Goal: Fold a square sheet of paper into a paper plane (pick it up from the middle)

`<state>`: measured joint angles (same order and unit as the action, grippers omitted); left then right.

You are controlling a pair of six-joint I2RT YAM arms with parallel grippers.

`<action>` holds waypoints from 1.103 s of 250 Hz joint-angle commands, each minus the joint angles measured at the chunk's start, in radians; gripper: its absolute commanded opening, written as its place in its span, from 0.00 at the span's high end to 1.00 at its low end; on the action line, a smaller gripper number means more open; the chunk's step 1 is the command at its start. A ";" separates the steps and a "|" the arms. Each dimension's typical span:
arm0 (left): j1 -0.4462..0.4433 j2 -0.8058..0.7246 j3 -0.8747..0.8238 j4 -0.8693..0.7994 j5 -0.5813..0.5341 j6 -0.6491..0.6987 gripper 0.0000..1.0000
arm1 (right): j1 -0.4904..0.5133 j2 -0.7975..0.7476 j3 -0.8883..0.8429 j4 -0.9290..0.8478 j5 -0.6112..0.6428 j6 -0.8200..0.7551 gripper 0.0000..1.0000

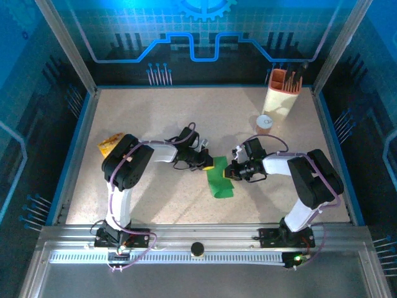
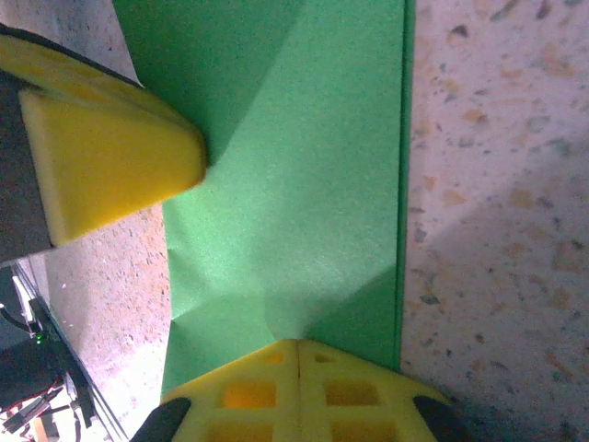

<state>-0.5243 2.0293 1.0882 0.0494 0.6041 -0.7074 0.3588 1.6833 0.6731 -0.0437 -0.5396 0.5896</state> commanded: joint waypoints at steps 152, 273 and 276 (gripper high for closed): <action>0.082 0.036 0.142 -0.240 -0.237 -0.005 1.00 | -0.007 0.024 -0.058 -0.117 0.163 0.004 1.00; -0.025 -0.074 0.076 -0.117 -0.014 0.013 1.00 | -0.007 0.026 -0.056 -0.119 0.168 0.004 1.00; -0.029 -0.071 0.070 -0.113 -0.011 0.013 1.00 | -0.007 0.027 -0.056 -0.119 0.168 0.004 1.00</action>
<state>-0.5011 1.9648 1.2205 -0.1207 0.5079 -0.7006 0.3588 1.6775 0.6674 -0.0357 -0.5316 0.5945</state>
